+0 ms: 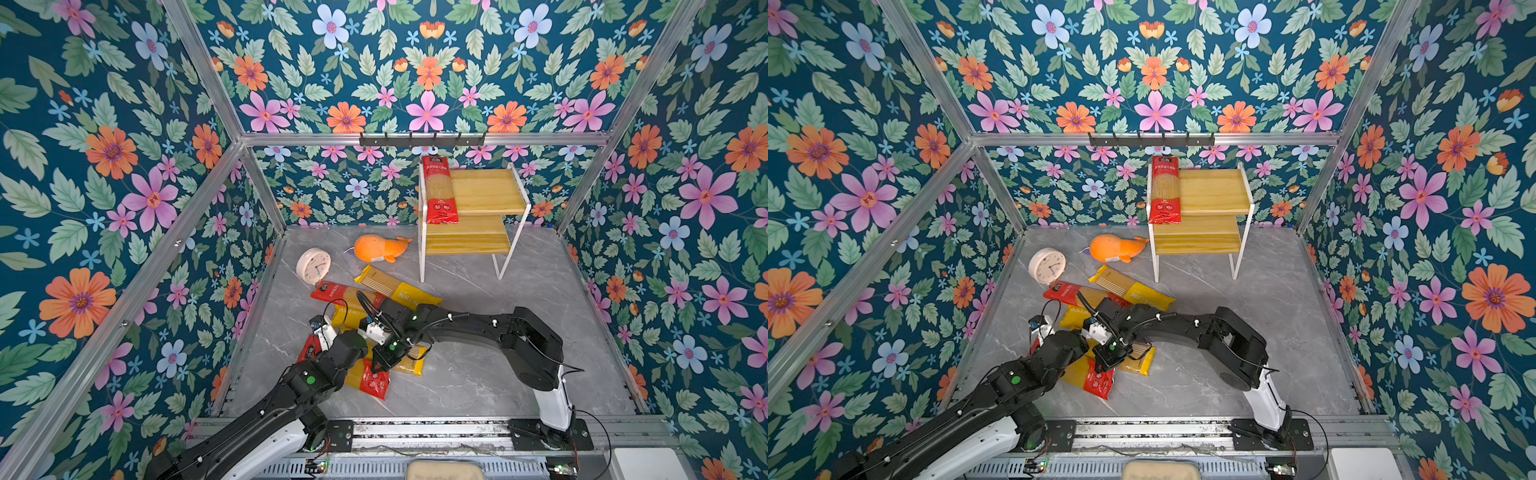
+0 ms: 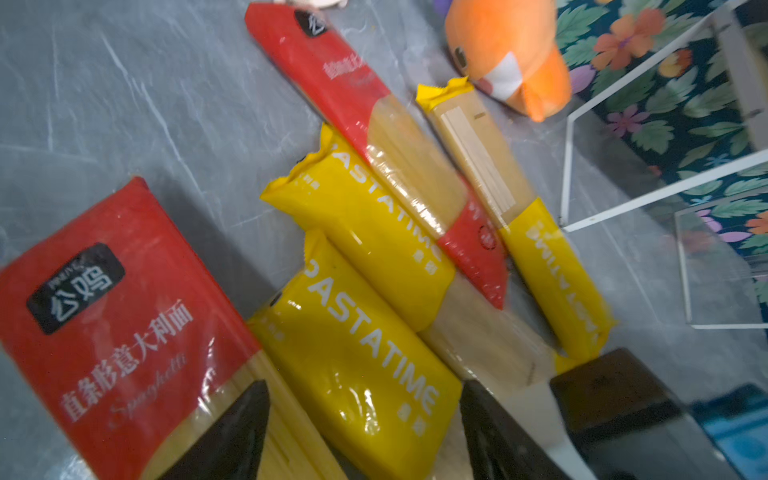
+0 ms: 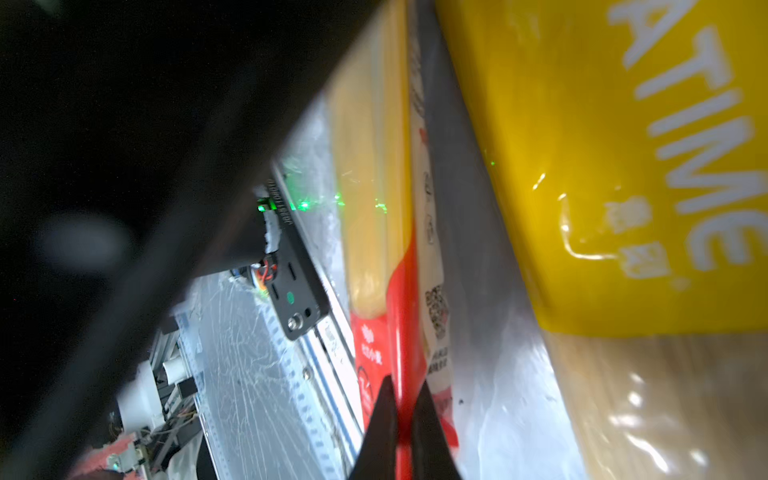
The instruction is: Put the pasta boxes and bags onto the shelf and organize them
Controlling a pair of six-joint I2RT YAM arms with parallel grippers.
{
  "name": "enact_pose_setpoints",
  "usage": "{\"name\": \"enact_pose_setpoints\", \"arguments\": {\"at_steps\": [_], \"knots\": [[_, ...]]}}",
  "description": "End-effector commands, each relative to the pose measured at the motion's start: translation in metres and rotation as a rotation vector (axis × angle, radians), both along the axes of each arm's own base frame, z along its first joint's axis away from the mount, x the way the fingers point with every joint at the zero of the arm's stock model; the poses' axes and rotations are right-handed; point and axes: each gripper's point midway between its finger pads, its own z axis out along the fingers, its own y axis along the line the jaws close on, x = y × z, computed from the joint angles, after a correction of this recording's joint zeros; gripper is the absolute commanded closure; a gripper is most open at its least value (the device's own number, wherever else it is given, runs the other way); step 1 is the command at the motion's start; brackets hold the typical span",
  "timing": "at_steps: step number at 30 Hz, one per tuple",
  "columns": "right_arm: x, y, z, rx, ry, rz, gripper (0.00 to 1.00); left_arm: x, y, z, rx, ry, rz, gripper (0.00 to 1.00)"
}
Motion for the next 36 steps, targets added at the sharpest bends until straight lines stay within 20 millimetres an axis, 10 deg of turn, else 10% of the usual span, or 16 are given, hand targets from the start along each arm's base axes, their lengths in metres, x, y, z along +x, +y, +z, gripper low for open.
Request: {"name": "enact_pose_setpoints", "arguments": {"at_steps": [1, 6, 13, 22, 36], "knots": [[0.015, -0.01, 0.019, 0.03, -0.036, 0.014, 1.0, 0.022, -0.024, 0.061, -0.091, -0.192, -0.064, 0.24], [0.068, -0.051, 0.033, 0.041, -0.078, -0.202, 1.0, 0.034, -0.046, 0.096, -0.097, -0.32, -0.153, 0.24], [0.085, -0.116, 0.021, 0.054, 0.007, -0.563, 0.99, 0.042, -0.1, 0.057, -0.165, -0.235, -0.299, 0.23], [0.041, -0.108, 0.012, 0.15, 0.158, -0.596, 0.67, 0.032, -0.117, 0.016, -0.244, -0.178, -0.367, 0.25], [0.086, -0.106, -0.006, 0.09, 0.097, -0.52, 0.48, 0.009, -0.11, -0.023, -0.395, -0.063, -0.402, 0.37]]}}
